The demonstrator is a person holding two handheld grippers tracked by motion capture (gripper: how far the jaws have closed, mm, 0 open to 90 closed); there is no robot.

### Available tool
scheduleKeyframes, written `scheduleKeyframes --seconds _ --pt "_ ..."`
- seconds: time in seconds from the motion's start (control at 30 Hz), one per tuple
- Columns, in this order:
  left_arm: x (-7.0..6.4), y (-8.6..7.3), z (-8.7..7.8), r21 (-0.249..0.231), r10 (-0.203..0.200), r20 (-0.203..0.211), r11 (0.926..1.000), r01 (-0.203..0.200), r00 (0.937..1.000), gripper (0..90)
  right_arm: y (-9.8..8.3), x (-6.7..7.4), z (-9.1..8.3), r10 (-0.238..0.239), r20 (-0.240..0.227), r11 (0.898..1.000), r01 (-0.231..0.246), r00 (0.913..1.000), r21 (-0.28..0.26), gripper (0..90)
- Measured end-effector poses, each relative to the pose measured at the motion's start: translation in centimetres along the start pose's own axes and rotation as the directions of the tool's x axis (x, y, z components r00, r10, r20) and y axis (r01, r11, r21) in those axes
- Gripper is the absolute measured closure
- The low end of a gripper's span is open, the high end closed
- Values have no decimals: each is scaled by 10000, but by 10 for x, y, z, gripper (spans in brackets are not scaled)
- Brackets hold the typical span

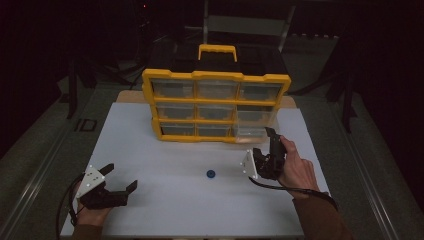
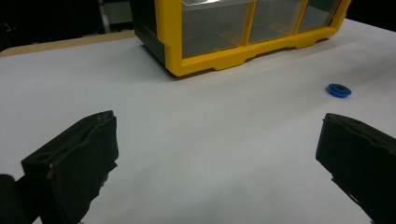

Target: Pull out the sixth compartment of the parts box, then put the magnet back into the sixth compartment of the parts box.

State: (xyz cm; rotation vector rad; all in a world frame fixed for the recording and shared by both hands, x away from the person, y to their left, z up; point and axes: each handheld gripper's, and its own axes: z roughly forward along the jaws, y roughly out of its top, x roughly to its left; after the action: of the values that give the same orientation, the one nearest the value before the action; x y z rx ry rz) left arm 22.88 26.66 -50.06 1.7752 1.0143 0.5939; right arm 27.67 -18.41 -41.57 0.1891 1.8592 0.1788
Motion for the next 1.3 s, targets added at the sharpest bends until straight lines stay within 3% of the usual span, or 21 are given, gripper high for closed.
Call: scheduleKeyframes --seconds 0.47,0.63,0.77,0.93,1.03,1.23,1.3 --pt "0 0 0 -11 -5 8 10000 5 10000 0 -3 9 -6 1056 -425 9939 -1068 9935 -260 144" --pt "0 0 0 -9 -8 5 10000 8 10000 0 -4 15 -10 1608 -774 9862 -1633 9840 -278 145" --pt "0 0 0 3 -15 3 10000 15 10000 0 -6 18 -11 2163 -1212 9748 -2211 9688 -281 146" --pt "0 0 0 -5 -21 2 10000 21 10000 0 -5 19 -13 2810 -1845 9559 -2917 9418 -331 150" --pt "0 0 0 -6 -12 2 10000 12 10000 0 -4 19 -14 3160 -2280 9430 -3314 9210 -318 154" --pt "0 0 -1 -10 -34 -5 10000 34 10000 0 -2 19 -12 3841 -3304 9099 -4142 8622 -231 158" --pt "0 0 -1 -6 -31 -1 10000 31 10000 0 -1 19 -10 4128 -3691 8927 -4503 8327 -174 158"
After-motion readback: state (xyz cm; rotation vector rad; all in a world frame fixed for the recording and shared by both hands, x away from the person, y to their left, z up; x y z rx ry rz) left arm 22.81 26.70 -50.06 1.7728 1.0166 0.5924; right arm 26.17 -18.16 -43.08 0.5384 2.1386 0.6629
